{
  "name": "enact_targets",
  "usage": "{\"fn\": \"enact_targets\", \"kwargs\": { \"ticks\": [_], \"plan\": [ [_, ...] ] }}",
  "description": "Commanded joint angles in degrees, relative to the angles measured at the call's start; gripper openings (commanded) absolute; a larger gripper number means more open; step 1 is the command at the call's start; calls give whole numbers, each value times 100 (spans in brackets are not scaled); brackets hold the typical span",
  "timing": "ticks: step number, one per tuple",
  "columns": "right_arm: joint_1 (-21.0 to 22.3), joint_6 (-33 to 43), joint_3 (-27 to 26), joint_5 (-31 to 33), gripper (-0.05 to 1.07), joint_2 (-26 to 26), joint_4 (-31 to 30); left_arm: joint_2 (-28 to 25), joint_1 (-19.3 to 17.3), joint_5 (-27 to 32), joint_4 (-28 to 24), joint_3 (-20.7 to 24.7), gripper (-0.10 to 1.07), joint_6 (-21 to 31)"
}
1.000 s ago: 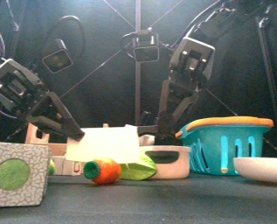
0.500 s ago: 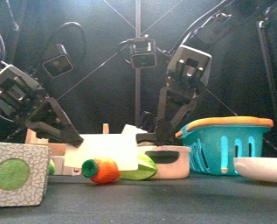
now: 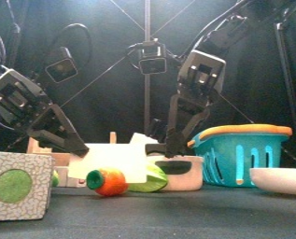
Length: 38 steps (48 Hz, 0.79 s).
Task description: Cut carrot
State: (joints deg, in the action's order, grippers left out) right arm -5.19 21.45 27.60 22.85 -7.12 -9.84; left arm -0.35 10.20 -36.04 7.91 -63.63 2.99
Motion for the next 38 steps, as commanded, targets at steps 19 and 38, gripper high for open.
{"fn": "enact_targets", "kwargs": {
  "ticks": [19, 38],
  "plan": [
    [79, 9, -167, -123, 45, 35, -9, -9, -9, -9, 9, 105, 45, 9],
    [79, 9, -211, -123, 45, -35, -35, -9, -9, -9, 9, 105, 45, 9]
  ]
}}
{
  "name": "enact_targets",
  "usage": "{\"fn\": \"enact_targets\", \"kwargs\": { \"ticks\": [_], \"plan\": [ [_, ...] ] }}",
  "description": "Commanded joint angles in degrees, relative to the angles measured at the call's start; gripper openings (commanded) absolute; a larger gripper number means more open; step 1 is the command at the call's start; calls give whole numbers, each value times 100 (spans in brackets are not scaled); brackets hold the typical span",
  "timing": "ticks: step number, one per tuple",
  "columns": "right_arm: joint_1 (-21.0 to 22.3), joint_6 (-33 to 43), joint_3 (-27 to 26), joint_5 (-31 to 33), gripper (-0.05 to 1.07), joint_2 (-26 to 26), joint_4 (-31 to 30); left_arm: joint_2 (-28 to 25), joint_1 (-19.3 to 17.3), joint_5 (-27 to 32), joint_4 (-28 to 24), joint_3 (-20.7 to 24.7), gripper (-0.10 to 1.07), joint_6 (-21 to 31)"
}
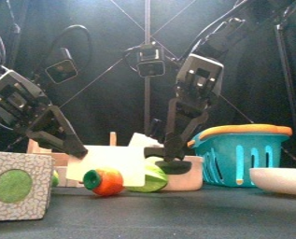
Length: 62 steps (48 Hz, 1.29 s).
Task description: Cut carrot
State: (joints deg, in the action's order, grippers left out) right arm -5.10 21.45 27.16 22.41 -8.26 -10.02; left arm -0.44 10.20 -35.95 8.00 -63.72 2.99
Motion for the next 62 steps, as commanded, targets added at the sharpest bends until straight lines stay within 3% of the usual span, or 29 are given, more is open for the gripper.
{"fn": "enact_targets", "kwargs": {
  "ticks": [1, 62],
  "plan": [
    [70, 9, -167, -79, 45, 79, -18, 0, -9, -18, 0, 114, 45, 9],
    [105, -9, -299, -158, 45, -62, -18, -70, -9, -18, 0, 114, 45, 9]
  ]
}}
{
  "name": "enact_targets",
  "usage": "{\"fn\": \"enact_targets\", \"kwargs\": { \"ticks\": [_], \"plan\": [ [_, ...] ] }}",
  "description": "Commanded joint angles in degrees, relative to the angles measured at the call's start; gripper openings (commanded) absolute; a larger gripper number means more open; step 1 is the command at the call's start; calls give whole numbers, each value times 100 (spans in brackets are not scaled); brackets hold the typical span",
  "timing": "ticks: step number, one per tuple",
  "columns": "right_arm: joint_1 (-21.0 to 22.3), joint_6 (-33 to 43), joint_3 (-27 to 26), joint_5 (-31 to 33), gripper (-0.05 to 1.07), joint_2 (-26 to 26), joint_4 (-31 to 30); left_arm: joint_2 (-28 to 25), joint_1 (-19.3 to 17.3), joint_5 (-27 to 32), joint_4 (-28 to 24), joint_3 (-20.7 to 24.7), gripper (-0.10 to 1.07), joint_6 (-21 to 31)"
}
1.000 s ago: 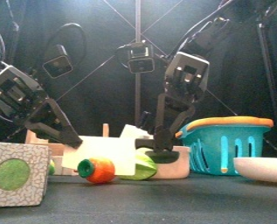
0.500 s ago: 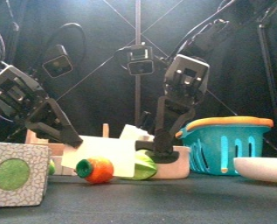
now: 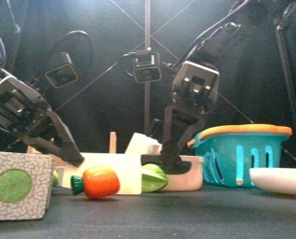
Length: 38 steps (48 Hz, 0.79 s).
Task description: Cut carrot
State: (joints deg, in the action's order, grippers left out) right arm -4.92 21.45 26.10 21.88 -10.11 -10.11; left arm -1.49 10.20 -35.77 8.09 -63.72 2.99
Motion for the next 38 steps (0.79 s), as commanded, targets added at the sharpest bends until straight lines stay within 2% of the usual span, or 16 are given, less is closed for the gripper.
{"fn": "enact_targets", "kwargs": {
  "ticks": [1, 17, 38],
  "plan": [
    [88, -9, -193, -105, 45, 123, -9, 35, -9, -35, -9, 114, 45, 9],
    [88, 9, -246, -79, 45, 229, -141, 246, -9, -35, -26, 149, 45, -26],
    [53, -44, -334, 26, 45, 536, -149, 958, 9, -44, -378, 149, 45, -26]
  ]
}}
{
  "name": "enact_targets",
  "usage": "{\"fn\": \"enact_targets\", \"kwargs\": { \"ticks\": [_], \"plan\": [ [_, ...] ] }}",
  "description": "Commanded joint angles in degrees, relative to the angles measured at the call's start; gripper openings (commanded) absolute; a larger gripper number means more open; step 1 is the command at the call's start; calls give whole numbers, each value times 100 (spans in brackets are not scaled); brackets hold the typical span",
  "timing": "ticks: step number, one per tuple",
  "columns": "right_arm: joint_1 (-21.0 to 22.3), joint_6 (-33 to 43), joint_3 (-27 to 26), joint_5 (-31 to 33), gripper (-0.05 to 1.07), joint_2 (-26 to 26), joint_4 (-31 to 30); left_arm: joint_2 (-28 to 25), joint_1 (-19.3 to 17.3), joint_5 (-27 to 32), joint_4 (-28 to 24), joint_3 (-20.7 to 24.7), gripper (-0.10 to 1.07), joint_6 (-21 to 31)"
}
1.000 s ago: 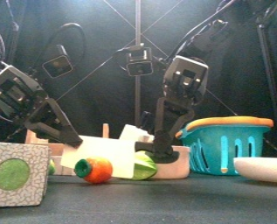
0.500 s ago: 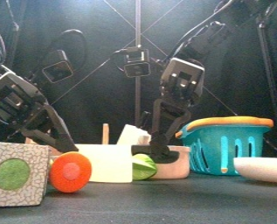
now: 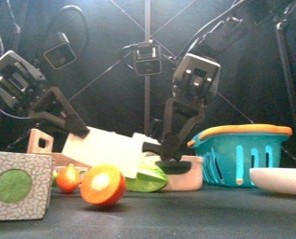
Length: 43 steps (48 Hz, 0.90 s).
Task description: Cut carrot
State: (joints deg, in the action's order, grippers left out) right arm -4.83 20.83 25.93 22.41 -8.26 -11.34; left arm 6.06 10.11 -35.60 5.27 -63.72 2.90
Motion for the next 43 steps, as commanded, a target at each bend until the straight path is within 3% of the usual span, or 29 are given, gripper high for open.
{"fn": "enact_targets", "kwargs": {
  "ticks": [1, 43],
  "plan": [
    [44, 9, -316, -18, 45, 378, -26, 229, 18, -62, -105, 149, 45, -18],
    [44, 44, -378, 114, 45, 642, -308, 563, -97, -141, -246, 158, 46, -26]
  ]
}}
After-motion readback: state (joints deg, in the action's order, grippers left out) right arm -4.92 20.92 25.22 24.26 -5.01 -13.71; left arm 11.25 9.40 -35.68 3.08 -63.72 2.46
